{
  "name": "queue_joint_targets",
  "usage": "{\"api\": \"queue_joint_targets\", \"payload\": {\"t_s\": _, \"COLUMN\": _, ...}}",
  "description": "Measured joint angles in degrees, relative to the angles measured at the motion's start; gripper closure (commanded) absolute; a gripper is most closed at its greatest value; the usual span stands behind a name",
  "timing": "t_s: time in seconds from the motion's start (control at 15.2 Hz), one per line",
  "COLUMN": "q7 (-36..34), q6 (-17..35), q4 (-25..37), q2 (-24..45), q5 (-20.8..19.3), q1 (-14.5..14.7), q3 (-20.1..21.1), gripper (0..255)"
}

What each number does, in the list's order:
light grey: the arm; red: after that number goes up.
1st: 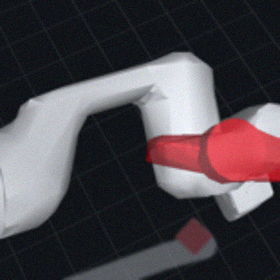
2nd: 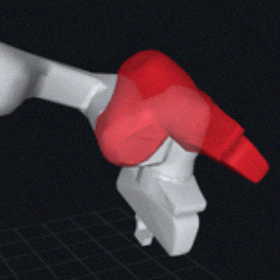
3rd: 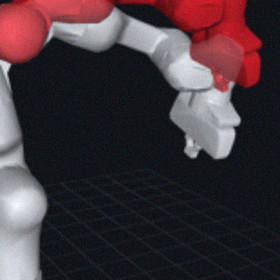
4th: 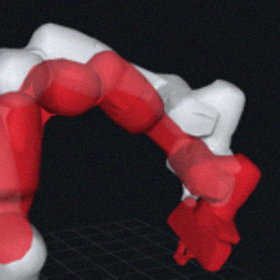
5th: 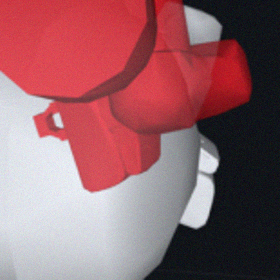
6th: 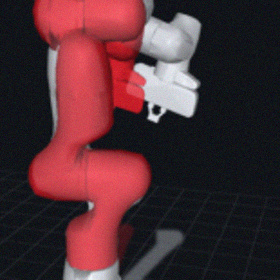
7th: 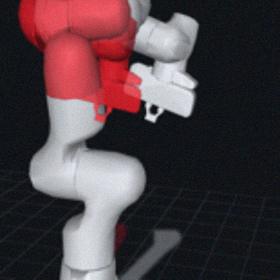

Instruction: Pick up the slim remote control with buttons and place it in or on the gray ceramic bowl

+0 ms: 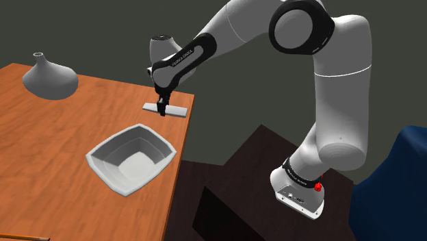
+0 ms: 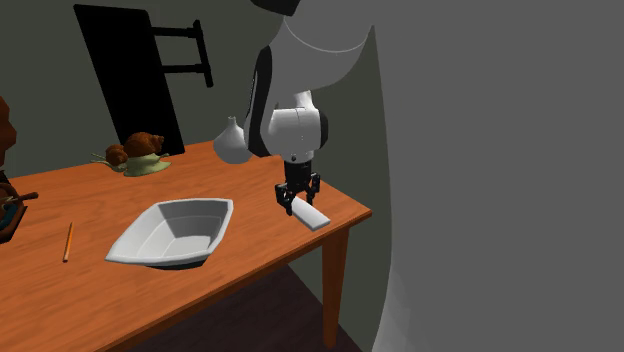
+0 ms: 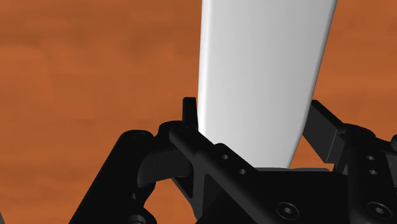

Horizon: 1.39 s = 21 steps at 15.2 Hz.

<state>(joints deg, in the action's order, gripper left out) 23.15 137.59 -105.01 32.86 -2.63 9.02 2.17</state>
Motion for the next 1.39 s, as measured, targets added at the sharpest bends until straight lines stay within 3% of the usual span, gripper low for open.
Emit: {"api": "queue_joint_targets", "payload": {"t_s": 1.39, "q7": 0.6, "q6": -12.0, "q4": 2.3, "q2": -9.7, "q5": 0.7, "q1": -0.3, "q3": 0.4, "gripper": 255}}
